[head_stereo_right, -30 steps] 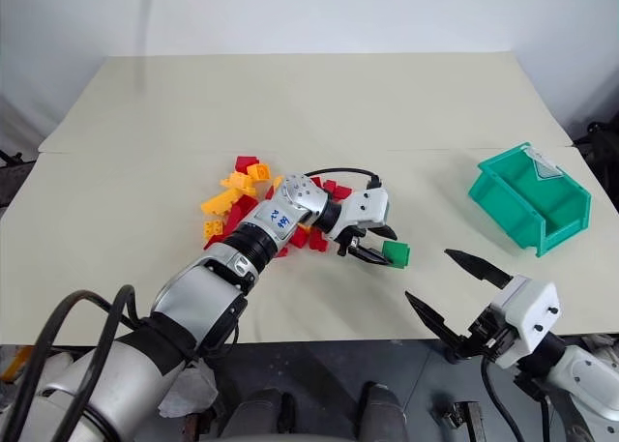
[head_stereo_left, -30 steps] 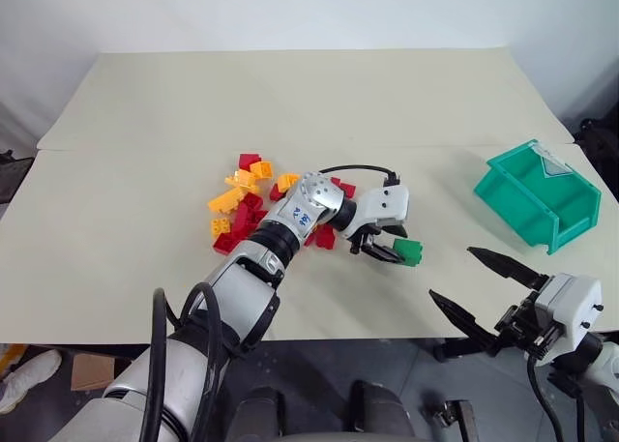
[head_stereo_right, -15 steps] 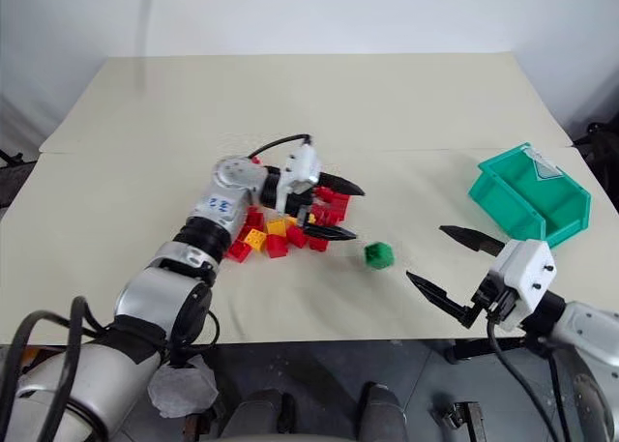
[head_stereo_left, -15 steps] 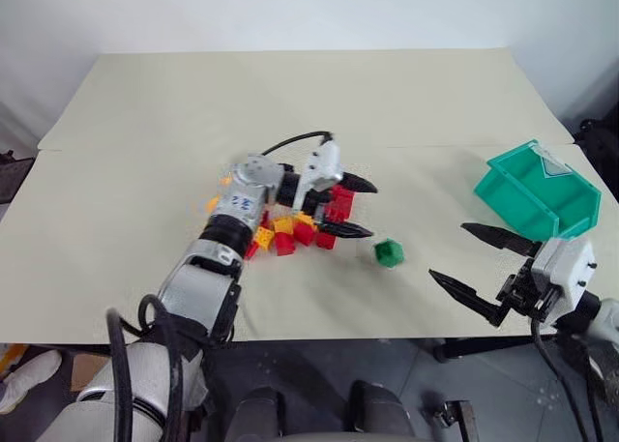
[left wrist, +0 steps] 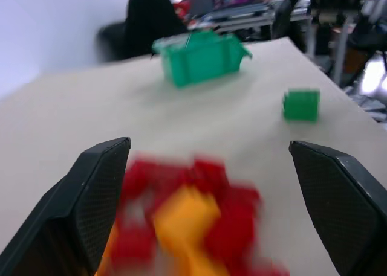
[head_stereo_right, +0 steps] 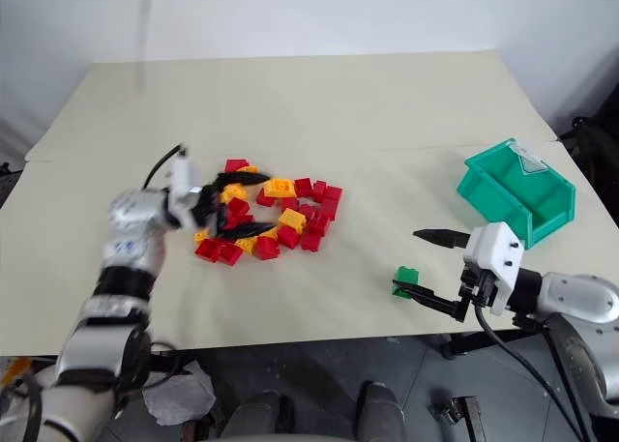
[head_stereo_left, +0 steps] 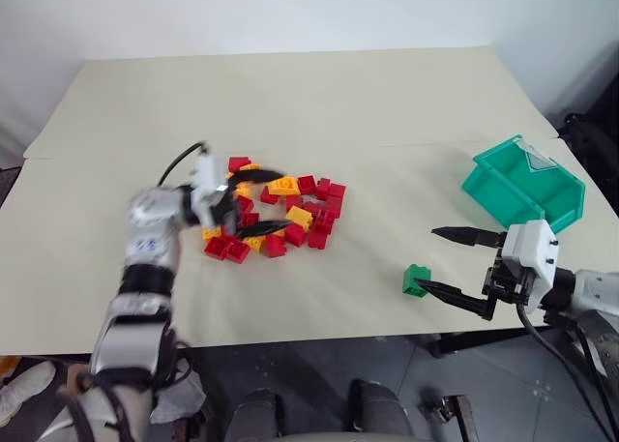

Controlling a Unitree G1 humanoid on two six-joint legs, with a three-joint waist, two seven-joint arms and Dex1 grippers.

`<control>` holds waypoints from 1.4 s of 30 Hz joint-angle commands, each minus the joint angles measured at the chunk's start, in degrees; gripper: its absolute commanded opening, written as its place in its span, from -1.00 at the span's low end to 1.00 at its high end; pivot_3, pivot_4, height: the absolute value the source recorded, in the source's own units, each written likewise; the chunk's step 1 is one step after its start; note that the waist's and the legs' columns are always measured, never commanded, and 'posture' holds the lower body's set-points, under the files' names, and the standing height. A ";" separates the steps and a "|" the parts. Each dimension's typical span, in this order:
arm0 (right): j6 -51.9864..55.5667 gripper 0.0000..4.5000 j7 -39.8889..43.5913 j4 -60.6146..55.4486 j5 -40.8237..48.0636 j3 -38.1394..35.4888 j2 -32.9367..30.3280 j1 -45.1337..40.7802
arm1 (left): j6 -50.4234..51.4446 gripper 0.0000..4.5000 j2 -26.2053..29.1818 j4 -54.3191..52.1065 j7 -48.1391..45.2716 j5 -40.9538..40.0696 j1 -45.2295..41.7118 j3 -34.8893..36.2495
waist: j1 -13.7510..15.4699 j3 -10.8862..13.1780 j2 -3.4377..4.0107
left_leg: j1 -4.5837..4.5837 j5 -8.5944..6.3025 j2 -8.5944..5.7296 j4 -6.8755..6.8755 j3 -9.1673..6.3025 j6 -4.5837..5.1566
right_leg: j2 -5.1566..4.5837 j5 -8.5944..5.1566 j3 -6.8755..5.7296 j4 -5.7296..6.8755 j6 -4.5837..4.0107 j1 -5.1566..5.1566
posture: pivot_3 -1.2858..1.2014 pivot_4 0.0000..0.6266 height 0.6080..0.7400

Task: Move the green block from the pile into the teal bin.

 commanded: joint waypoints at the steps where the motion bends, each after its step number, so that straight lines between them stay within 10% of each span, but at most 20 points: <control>1: 1.48 1.00 1.48 0.79 -0.55 -2.03 -2.29 1.48 | 5.95 0.98 4.00 -15.67 4.52 -5.38 10.56 5.39 | 0.35 0.01 -0.04 | -0.01 -0.03 0.01 0.04 -0.03 0.00 | 0.00 0.00 0.00 0.01 0.00 0.00 | 0.03 -0.52 1.00; 11: -1.60 1.00 11.41 9.18 -2.65 -8.07 -7.35 8.03 | 14.47 0.98 6.54 -38.19 12.08 -11.96 34.52 10.11 | 1.62 -0.01 -0.03 | 0.12 -0.21 0.01 0.55 -0.27 0.12 | 0.01 -0.02 0.04 -0.23 -0.03 0.60 | 0.03 -0.52 1.00; 37: 9.79 1.00 8.58 14.39 -19.24 23.19 -6.91 -18.92 | 17.68 0.98 4.76 -47.91 14.79 -12.86 35.00 -4.16 | 1.40 -0.12 0.17 | -0.12 -0.22 0.03 0.51 0.01 0.08 | 0.04 -0.04 0.24 -0.16 -0.08 0.13 | 0.03 -0.52 1.00; 42: 10.91 0.46 8.63 14.08 -17.97 22.44 -5.22 -18.83 | 17.73 1.00 4.99 -48.15 14.70 -12.83 34.93 -4.47 | 1.39 -0.12 0.17 | -0.12 -0.22 0.03 0.51 0.04 0.08 | 0.04 -0.04 0.26 -0.14 -0.08 0.12 | 0.03 -0.52 1.00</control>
